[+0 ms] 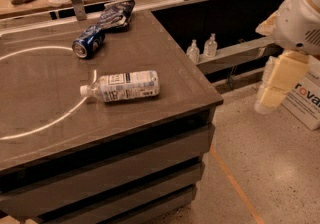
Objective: Place blue plastic bottle upright
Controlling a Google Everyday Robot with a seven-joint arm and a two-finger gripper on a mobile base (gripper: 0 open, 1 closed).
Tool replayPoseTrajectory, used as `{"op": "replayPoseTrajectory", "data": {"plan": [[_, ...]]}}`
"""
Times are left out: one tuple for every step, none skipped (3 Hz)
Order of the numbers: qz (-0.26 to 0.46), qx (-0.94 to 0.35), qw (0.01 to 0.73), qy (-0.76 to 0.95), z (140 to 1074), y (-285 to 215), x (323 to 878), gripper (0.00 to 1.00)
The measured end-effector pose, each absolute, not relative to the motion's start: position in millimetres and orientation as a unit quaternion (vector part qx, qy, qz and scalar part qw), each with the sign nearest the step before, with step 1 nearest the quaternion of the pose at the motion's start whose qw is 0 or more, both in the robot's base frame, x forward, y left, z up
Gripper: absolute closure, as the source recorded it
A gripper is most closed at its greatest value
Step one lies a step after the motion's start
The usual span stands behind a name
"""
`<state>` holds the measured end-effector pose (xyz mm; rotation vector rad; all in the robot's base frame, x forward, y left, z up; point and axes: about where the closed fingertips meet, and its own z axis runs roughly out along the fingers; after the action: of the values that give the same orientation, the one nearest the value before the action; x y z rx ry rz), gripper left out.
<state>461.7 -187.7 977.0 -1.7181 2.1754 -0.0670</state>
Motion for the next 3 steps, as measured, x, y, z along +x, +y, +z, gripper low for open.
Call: {"op": "replayPoseTrajectory", "data": {"plan": [[-0.013,-0.613,0.191,0.767,975,-160,480,0.00],[-0.006,-0.619,0.197,0.760,971,-126,494,0.00],[0.001,-0.630,0.201,0.750,964,-87,507,0.00]]}}
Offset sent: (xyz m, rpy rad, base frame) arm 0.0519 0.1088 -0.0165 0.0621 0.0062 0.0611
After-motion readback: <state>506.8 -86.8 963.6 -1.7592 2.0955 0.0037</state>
